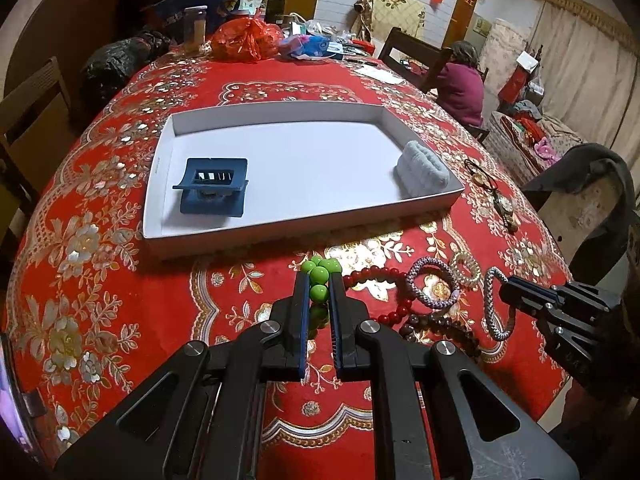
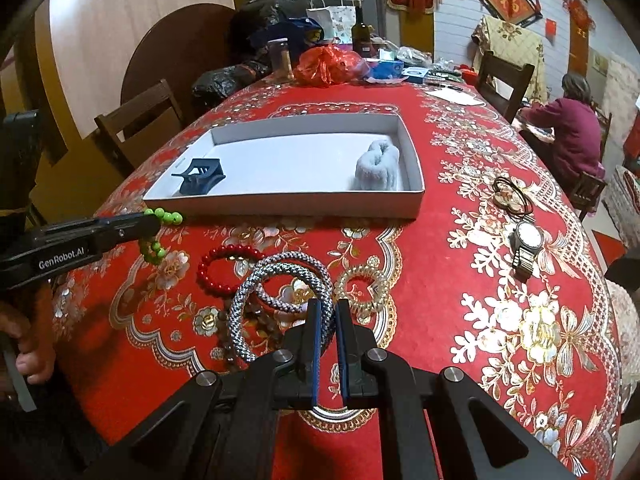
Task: Organize jewelry
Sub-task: 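Carry the green beads and silver bangle into the white box lid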
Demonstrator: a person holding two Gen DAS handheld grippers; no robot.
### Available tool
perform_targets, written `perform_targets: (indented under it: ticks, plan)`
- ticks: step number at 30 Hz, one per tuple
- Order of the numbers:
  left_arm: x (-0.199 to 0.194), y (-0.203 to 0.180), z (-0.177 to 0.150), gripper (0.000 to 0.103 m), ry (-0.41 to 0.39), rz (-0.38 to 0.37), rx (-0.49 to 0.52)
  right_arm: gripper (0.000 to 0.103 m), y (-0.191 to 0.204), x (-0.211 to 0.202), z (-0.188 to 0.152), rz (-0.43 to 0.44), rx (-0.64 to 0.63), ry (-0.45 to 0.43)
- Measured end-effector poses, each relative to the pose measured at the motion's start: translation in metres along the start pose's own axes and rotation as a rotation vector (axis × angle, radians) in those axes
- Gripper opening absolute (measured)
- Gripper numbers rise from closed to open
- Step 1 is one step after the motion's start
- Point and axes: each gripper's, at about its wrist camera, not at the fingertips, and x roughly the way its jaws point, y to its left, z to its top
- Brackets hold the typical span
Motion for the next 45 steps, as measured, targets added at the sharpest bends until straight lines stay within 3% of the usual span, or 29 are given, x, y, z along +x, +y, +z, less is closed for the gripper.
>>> perform_targets:
  ticks: [10, 18, 25, 29, 37, 45]
  plan:
    - [-0.001, 0.000, 0.002, 0.008, -0.004, 0.005, -0.008, 0.006, 0.004, -0.005, 0.018, 0.008, 0.011, -0.033]
    - [0.002, 0.006, 0.032, 0.008, -0.012, -0.005, -0.006, 0.006, 0.011, 0.011, 0.051, 0.028, 0.020, -0.036]
    - [0.035, 0.017, 0.062, 0.008, 0.026, -0.054, -0.032, 0.006, 0.001, 0.038, 0.102, 0.049, 0.078, -0.019]
    - [0.062, 0.024, 0.080, 0.008, 0.035, -0.056, -0.039, 0.006, -0.006, 0.065, 0.119, 0.021, 0.092, 0.003]
    - [0.090, 0.030, 0.089, 0.008, 0.007, -0.060, -0.027, 0.006, -0.015, 0.115, 0.123, 0.014, 0.117, 0.054]
    - [0.105, 0.033, 0.082, 0.008, 0.028, 0.014, -0.011, 0.006, -0.020, 0.130, 0.119, 0.011, 0.127, 0.079]
